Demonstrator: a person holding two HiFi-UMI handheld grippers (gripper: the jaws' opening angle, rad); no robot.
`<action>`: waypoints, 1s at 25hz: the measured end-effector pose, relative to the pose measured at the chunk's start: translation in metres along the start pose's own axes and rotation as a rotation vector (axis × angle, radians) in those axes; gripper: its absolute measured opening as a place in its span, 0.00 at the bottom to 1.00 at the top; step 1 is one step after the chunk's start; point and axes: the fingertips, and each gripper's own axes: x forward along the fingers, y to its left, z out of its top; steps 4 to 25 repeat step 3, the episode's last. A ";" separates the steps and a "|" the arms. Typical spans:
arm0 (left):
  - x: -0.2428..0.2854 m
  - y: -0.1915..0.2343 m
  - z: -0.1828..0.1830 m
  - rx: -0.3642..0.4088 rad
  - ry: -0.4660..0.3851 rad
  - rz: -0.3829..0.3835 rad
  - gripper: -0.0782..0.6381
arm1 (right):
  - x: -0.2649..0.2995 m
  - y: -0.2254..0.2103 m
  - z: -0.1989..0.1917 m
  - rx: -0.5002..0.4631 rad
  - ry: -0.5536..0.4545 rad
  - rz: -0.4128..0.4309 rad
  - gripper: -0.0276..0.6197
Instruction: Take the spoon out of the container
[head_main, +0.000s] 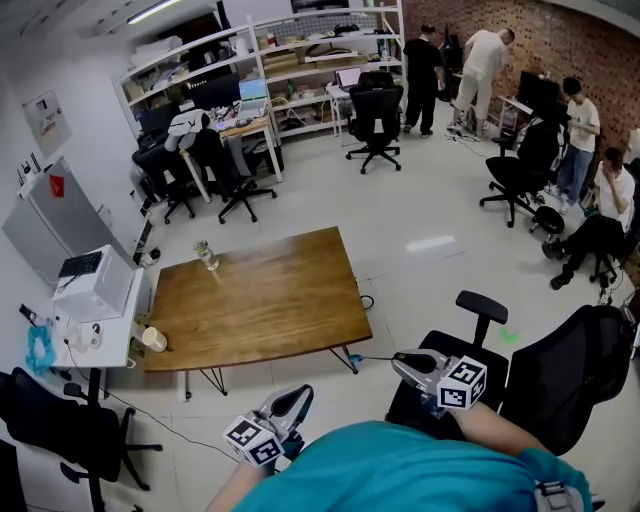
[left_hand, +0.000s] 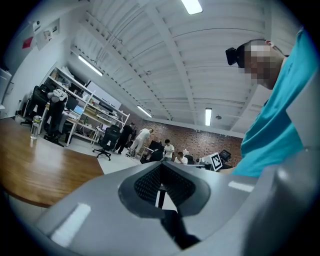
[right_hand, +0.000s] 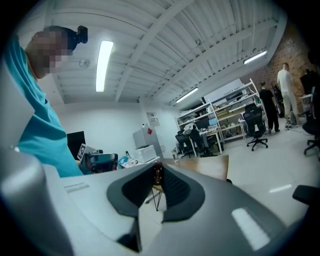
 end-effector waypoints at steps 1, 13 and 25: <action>0.000 0.001 0.001 -0.003 -0.001 0.001 0.11 | 0.001 -0.001 0.000 0.001 -0.001 0.000 0.11; 0.001 0.003 0.002 -0.014 -0.003 0.006 0.11 | 0.003 -0.003 -0.001 0.004 -0.001 0.001 0.11; 0.001 0.003 0.002 -0.014 -0.003 0.006 0.11 | 0.003 -0.003 -0.001 0.004 -0.001 0.001 0.11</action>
